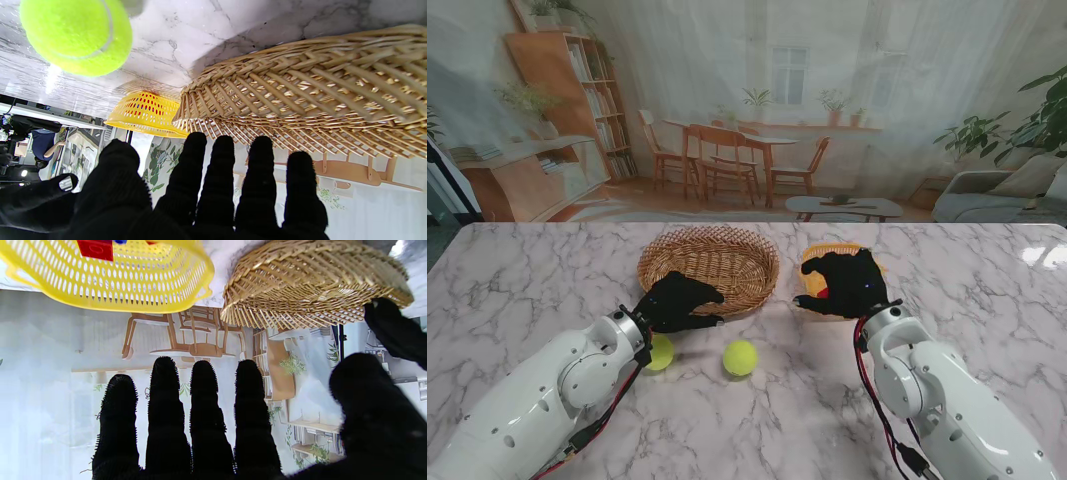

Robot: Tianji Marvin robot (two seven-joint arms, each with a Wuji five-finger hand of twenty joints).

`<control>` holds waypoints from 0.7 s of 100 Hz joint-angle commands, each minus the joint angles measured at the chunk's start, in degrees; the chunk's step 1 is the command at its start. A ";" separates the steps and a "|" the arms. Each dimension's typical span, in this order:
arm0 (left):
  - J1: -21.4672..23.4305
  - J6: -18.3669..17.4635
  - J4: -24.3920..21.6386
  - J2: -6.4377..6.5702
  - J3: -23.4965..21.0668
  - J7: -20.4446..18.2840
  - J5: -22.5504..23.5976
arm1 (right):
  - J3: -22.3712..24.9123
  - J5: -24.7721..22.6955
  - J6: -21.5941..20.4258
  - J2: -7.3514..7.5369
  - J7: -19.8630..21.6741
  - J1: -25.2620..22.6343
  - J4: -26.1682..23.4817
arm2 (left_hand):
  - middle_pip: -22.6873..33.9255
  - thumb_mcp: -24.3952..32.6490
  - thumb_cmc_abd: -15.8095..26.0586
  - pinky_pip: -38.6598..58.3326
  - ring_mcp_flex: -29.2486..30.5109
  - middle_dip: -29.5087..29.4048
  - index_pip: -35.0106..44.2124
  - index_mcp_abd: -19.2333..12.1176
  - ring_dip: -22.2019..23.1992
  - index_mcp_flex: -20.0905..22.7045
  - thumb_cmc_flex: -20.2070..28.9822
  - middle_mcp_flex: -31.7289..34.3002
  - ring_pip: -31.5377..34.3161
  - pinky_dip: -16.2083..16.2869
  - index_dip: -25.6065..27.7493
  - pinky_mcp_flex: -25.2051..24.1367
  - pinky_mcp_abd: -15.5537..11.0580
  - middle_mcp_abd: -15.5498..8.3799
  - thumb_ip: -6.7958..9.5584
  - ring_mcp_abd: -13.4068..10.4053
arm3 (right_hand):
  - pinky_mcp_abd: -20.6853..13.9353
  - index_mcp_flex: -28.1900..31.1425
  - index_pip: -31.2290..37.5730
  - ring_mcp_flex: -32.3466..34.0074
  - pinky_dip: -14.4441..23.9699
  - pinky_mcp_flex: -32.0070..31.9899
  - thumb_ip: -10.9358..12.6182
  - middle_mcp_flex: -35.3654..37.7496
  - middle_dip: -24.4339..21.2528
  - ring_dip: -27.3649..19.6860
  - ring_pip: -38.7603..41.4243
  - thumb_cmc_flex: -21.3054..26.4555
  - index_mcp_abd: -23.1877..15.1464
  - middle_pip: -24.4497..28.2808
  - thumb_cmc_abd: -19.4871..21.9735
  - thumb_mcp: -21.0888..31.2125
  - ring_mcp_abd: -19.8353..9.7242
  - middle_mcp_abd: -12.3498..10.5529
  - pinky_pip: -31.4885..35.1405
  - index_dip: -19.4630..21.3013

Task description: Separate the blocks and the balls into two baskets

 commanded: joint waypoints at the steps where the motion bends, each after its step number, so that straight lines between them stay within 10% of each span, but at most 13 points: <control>1: -0.06 0.18 0.23 -0.14 -0.04 -0.56 0.13 | -0.69 0.51 0.65 -0.30 -0.95 -1.85 1.65 | 0.65 -0.32 1.63 -0.98 0.68 0.81 0.43 -1.09 0.45 0.88 0.93 1.21 0.82 0.28 0.34 -0.25 1.02 -0.53 1.14 -0.17 | 1.72 -0.92 -1.06 -0.73 -1.05 0.06 1.46 -1.65 -0.56 -0.82 -3.70 0.75 1.94 -1.27 1.61 -1.42 1.31 0.44 -0.15 0.63; 70: 4.71 -5.35 -6.38 0.33 -4.11 1.99 5.08 | -0.68 -0.27 1.42 -0.17 -2.29 -4.08 3.00 | 0.10 -0.41 1.65 -0.91 0.59 0.48 -0.72 -0.89 0.35 -0.48 0.70 0.39 0.70 0.26 -0.13 -0.10 1.05 -0.36 1.08 -0.13 | 0.88 -3.16 -1.74 -2.66 -1.25 -1.37 1.79 -4.60 -0.42 -0.76 -3.31 1.25 2.64 -0.06 3.54 -3.29 -0.11 0.91 -0.48 0.91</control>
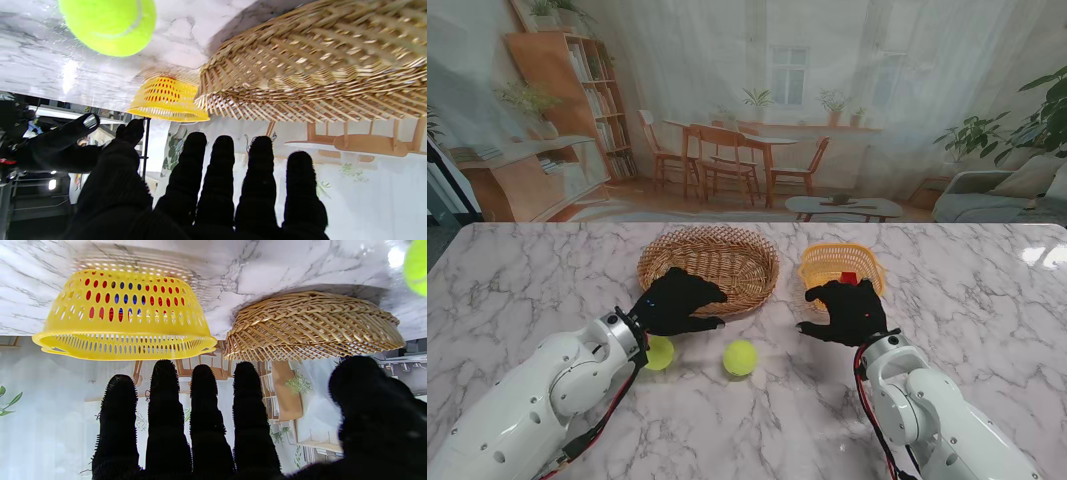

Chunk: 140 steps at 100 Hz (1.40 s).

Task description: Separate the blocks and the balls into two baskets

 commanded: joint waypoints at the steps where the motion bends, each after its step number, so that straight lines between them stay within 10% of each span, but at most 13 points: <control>1: 0.71 -1.01 -1.23 0.04 -0.04 -0.42 -0.04 | 0.31 -0.26 0.39 0.09 0.05 -0.66 -0.31 | 0.08 -0.40 1.67 -0.91 0.58 0.48 -0.74 -0.91 0.34 -0.51 0.71 0.37 0.69 0.26 -0.14 -0.11 1.05 -0.26 1.08 -0.09 | 0.87 -2.27 -1.03 -1.36 -0.63 -1.23 0.90 -1.77 -0.36 -0.18 -1.96 1.19 1.21 0.11 2.14 -1.35 -0.12 0.86 -0.47 0.91; 51: 1.63 -5.20 -6.10 0.63 3.01 -6.57 -1.95 | 3.45 -0.23 0.78 -0.28 -2.58 -2.57 -0.99 | -1.30 -0.41 1.72 0.45 -0.43 -0.23 -2.07 -0.62 0.29 -2.75 0.55 -3.39 0.64 0.57 -0.49 0.78 -0.49 0.53 1.06 0.04 | 0.90 -2.28 -1.34 -1.82 -0.31 -1.79 0.94 -2.09 -0.43 -0.19 -1.96 1.56 1.38 0.05 2.10 -1.68 -0.05 1.03 -0.88 0.91; 79: 1.12 -8.54 -6.19 1.45 4.71 -10.28 -1.78 | 4.33 -0.61 0.84 -0.28 -2.86 -3.53 -1.64 | -9.47 -0.54 1.29 -0.56 -5.84 -8.13 -6.22 0.57 -1.93 -9.55 -0.73 -17.30 -1.18 -1.51 -2.20 1.37 -7.32 4.35 0.91 0.03 | 1.05 -2.51 -1.59 -2.10 -0.19 -2.21 0.90 -2.10 -0.48 -0.26 -2.19 1.50 1.24 -0.10 2.17 -1.85 -0.10 0.88 -1.24 0.88; 100: -1.16 -7.74 -3.05 1.80 7.85 -10.76 -0.93 | 3.96 -0.62 1.31 -0.19 -1.87 -3.18 -1.53 | -11.96 -0.62 -4.78 -0.24 -7.88 -10.94 -11.10 5.55 -2.92 -17.70 -4.69 -21.90 -0.13 -2.77 -5.03 2.21 -9.58 7.60 0.98 -0.03 | 1.10 -2.55 -1.74 -2.28 -0.14 -2.49 0.87 -2.26 -0.49 -0.28 -2.39 1.45 1.24 -0.30 2.16 -2.09 -0.02 0.98 -1.55 0.86; 140: -5.69 -4.79 1.53 1.91 13.38 -11.49 -1.63 | 3.94 -0.66 1.86 -0.19 -1.60 -3.21 -1.50 | -8.93 0.95 -14.96 3.10 -6.57 -5.17 -9.61 10.72 -0.49 -16.79 -4.99 -17.19 3.86 -3.20 -5.38 4.36 -11.25 8.20 1.13 -0.93 | 1.14 -3.66 -2.29 -2.68 0.03 -3.02 0.90 -2.79 -0.22 -0.24 -2.64 1.49 1.10 -0.31 2.27 -2.46 0.01 0.98 -2.15 0.84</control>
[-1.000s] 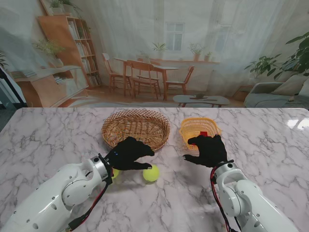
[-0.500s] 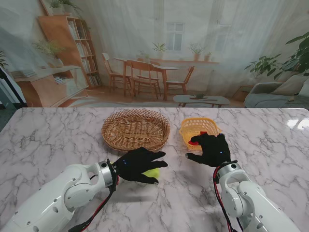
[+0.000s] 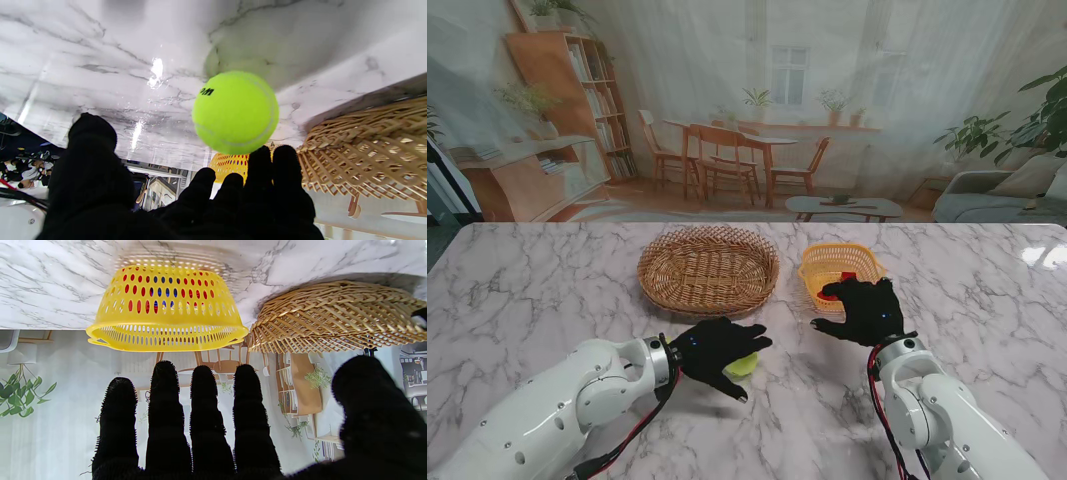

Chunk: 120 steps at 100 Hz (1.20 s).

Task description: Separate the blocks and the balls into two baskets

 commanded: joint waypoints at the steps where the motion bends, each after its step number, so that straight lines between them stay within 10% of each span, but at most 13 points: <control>1: -0.46 0.70 0.82 0.01 0.26 -0.74 0.14 | 0.06 -0.01 0.21 -0.05 -0.16 -0.19 0.06 | 1.15 1.01 -1.85 2.27 0.13 1.75 0.79 1.55 0.95 -0.53 0.07 1.43 1.81 -0.95 -0.29 0.32 -2.16 0.62 1.14 -0.35 | 1.14 -2.32 -0.96 -1.94 0.04 -1.24 0.90 -2.12 -0.22 -0.24 -2.68 1.49 1.10 -0.31 2.28 -0.95 0.03 0.94 -0.91 0.83; 79: -6.11 5.81 7.08 -0.26 8.90 0.62 -0.99 | -0.88 1.19 0.62 -0.16 0.18 0.90 1.15 | 21.53 7.44 -2.85 11.21 5.22 17.53 6.71 -1.65 17.39 -1.04 14.90 0.58 13.12 2.05 6.48 6.93 -5.31 -4.46 3.94 -4.18 | 1.05 -2.92 -0.74 -2.12 0.52 -1.51 1.04 -2.68 -0.05 -0.08 -2.55 1.88 0.66 -0.07 2.77 -1.39 -0.08 1.07 -1.35 1.14; 120: -4.14 6.48 3.92 -0.09 6.36 -0.50 0.23 | -1.03 1.31 0.91 -0.18 0.17 1.10 1.44 | 26.95 15.62 0.03 16.56 13.20 26.09 26.22 -6.00 29.73 -0.85 22.90 7.49 16.29 5.46 15.76 13.75 -6.58 -7.82 5.14 -6.22 | 1.09 -2.57 -0.56 -2.16 0.66 -1.64 1.04 -2.65 -0.07 -0.05 -2.51 1.89 0.58 -0.07 2.97 -1.57 -0.03 0.98 -1.56 1.18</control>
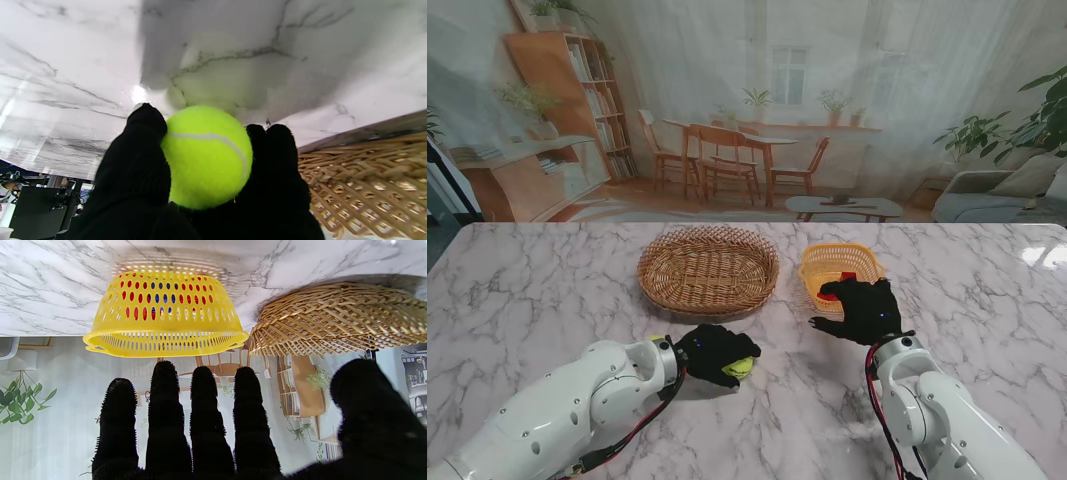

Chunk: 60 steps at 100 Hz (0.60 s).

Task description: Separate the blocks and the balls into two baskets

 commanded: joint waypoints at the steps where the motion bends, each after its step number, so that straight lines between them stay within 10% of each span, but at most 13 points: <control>1: 1.00 -0.13 -1.76 0.07 -1.17 -0.99 0.60 | 0.01 0.02 0.44 -0.13 -0.12 -0.14 0.18 | 1.92 9.18 3.33 2.20 4.64 3.69 4.98 -1.86 2.84 -0.36 6.86 2.79 3.13 1.81 2.58 1.78 -2.92 -1.92 3.33 -3.13 | 1.10 -0.97 -0.44 -2.15 0.66 -1.20 1.05 -1.90 -0.05 -0.05 -2.50 1.90 0.57 -0.05 1.35 -0.90 -0.03 0.98 -0.99 1.19; 60: 4.40 -2.42 -10.04 -0.24 -9.31 -1.57 2.79 | -0.06 0.07 0.87 -0.16 -0.16 -0.24 0.21 | -1.10 8.71 2.23 2.78 7.05 9.59 9.68 -3.47 1.34 0.85 7.85 7.31 2.25 2.22 8.77 3.64 -2.15 -2.30 2.68 -2.78 | 1.16 -0.61 -0.28 -2.20 0.76 -1.36 1.09 -1.78 -0.01 -0.02 -2.42 2.04 0.50 0.05 1.61 -1.04 -0.08 0.98 -1.20 1.20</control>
